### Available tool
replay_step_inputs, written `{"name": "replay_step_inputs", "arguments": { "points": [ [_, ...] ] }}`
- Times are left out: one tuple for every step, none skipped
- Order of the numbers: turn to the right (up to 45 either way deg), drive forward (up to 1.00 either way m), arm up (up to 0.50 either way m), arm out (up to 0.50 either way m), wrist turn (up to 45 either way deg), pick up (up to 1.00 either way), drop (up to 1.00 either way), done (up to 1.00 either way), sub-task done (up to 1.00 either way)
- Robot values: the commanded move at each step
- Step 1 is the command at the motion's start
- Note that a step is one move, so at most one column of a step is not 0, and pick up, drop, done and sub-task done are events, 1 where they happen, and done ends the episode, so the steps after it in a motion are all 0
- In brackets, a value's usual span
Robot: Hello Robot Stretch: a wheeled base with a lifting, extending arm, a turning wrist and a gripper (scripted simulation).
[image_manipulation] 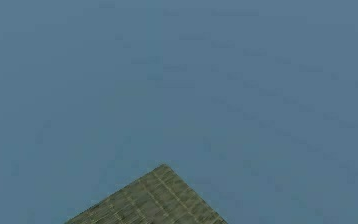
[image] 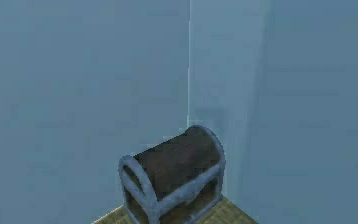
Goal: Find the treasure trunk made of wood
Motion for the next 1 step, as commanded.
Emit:
{"name": "replay_step_inputs", "arguments": {
  "points": [
    [0.0, 0.00, 0.00, 0.00, 0.0, 0.00, 0.00, 1.00, 0.00]
  ]
}}
